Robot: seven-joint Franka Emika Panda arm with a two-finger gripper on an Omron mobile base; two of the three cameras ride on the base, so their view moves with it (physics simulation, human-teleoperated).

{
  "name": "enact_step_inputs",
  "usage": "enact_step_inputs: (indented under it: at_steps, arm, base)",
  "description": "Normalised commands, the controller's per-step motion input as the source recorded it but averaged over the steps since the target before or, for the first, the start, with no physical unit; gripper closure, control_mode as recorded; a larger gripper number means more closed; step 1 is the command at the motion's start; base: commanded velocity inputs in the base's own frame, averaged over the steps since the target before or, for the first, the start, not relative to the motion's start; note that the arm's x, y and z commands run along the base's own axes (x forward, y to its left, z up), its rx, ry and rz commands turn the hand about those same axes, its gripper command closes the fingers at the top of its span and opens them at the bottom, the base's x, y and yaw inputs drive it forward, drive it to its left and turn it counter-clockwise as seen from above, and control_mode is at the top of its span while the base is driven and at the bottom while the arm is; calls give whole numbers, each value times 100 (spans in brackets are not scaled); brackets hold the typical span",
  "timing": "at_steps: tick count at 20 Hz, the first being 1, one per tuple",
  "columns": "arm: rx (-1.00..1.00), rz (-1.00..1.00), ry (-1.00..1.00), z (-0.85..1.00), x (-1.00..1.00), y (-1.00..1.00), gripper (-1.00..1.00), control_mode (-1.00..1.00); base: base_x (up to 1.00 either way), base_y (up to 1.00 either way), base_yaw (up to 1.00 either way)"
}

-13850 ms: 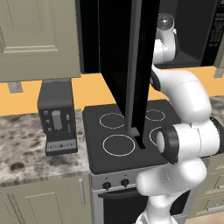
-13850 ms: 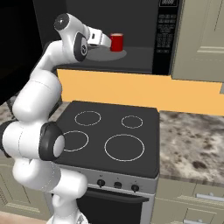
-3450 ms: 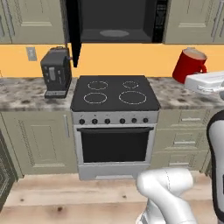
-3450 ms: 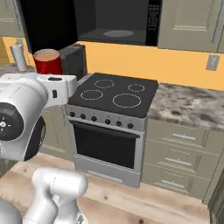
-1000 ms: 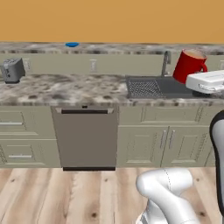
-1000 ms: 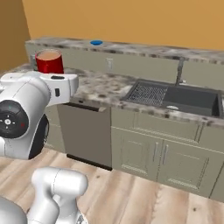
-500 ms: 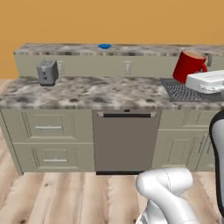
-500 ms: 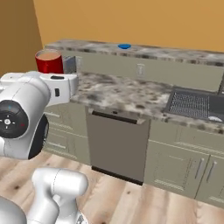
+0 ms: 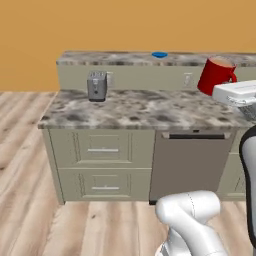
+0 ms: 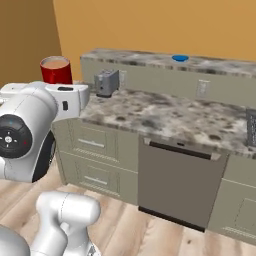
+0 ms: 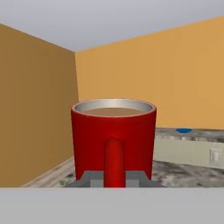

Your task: Pick the cup of tea, navigate to the dining table, and place it on the saucer.

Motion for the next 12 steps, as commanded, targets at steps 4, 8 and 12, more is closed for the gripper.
enact_step_inputs:
  at_steps: [4, 8, 12]
  arm:
    - [0, 0, 0, 0, 0, 0, 100, 100]
    - [0, 0, 0, 0, 0, 0, 100, 100]
    - [0, 0, 0, 0, 0, 0, 100, 100]
  base:
    - [69, 100, 0]
    - [81, 100, 0]
    - [67, 100, 0]
